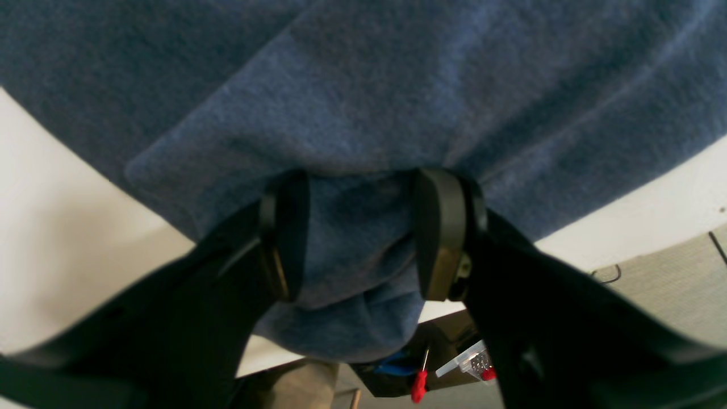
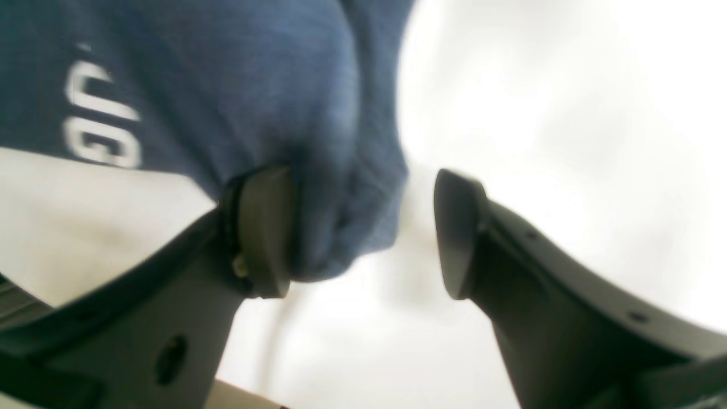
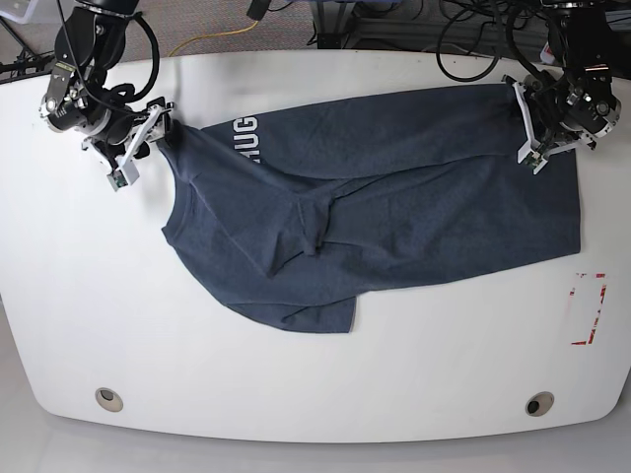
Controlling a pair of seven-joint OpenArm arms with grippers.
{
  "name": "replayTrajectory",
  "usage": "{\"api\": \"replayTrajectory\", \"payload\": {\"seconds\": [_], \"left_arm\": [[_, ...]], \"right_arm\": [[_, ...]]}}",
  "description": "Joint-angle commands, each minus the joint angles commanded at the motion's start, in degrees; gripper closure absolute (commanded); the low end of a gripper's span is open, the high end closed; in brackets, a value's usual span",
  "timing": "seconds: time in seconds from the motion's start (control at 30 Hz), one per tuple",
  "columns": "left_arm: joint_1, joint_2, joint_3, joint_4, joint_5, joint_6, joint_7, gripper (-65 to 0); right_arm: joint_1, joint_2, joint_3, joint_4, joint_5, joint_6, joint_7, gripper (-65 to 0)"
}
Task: Fold the T-shirt properly
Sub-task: 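Regrasp the shirt edge with the right gripper and pull it taut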
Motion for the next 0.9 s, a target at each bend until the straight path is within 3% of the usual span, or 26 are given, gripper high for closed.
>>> {"api": "replayTrajectory", "payload": {"seconds": [0.2,0.43,0.67,0.8,0.9], "left_arm": [[0.0,-1.1,0.0,-0.1,0.0,0.0,0.0,-26.8],[0.0,-1.1,0.0,-0.1,0.0,0.0,-0.1,-26.8],[0.0,-1.1,0.1,0.0,0.0,0.0,-0.1,-26.8],[0.0,-1.1,0.0,0.6,-0.9,0.0,-0.1,-26.8],[0.0,-1.1,-0.6,3.9,-3.3,0.0,0.0,-26.8]], "right_arm": [[0.4,6.2,-0.2,-7.1,0.0,0.00,4.7,-36.3],[0.4,12.0,0.1,-7.6,0.6,0.00,5.1,-36.5],[-2.8,12.1,0.1,0.9,0.7,0.00,4.9,-36.6],[-3.1,10.0,0.5,5.5,1.6,0.00,0.5,-36.6],[-3.1,8.5,0.6,9.0,5.2,0.00,-1.7,-36.6]]}}
